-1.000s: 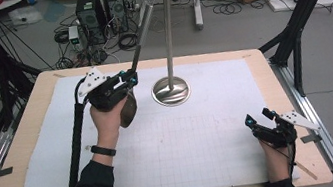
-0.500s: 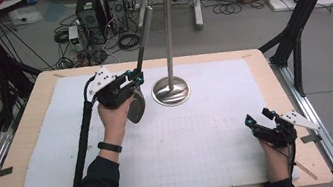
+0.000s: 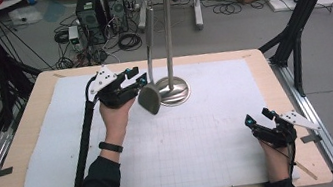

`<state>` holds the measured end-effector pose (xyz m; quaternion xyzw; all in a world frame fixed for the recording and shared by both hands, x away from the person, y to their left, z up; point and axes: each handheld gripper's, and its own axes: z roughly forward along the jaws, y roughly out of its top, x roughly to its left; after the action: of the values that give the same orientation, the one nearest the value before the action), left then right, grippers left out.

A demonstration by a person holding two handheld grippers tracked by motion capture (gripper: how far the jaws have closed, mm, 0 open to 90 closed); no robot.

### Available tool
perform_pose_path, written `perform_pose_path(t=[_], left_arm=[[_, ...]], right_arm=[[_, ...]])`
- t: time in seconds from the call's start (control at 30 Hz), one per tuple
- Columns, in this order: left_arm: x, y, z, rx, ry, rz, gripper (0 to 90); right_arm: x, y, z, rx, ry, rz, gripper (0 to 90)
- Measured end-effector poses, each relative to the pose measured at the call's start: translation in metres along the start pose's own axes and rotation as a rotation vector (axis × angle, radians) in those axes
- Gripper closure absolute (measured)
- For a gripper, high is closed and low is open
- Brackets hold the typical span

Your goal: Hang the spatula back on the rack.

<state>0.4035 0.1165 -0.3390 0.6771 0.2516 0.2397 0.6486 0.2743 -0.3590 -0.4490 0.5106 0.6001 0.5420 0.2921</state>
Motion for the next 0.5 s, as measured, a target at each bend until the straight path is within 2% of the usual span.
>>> perform_pose_path(t=[0.2,0.27,0.5], left_arm=[[-0.002,0.003,-0.015,0.011,0.011,0.012,38.3],[-0.002,0.003,-0.022,0.018,0.020,0.029,33.7],[-0.002,-0.005,-0.052,0.070,0.041,0.068,26.1]], right_arm=[[0.000,0.000,0.000,-0.003,-0.001,-0.002,21.1],[0.000,0.000,0.000,-0.001,0.000,-0.001,21.1],[0.001,0.000,0.000,-0.001,-0.001,0.001,21.1]])
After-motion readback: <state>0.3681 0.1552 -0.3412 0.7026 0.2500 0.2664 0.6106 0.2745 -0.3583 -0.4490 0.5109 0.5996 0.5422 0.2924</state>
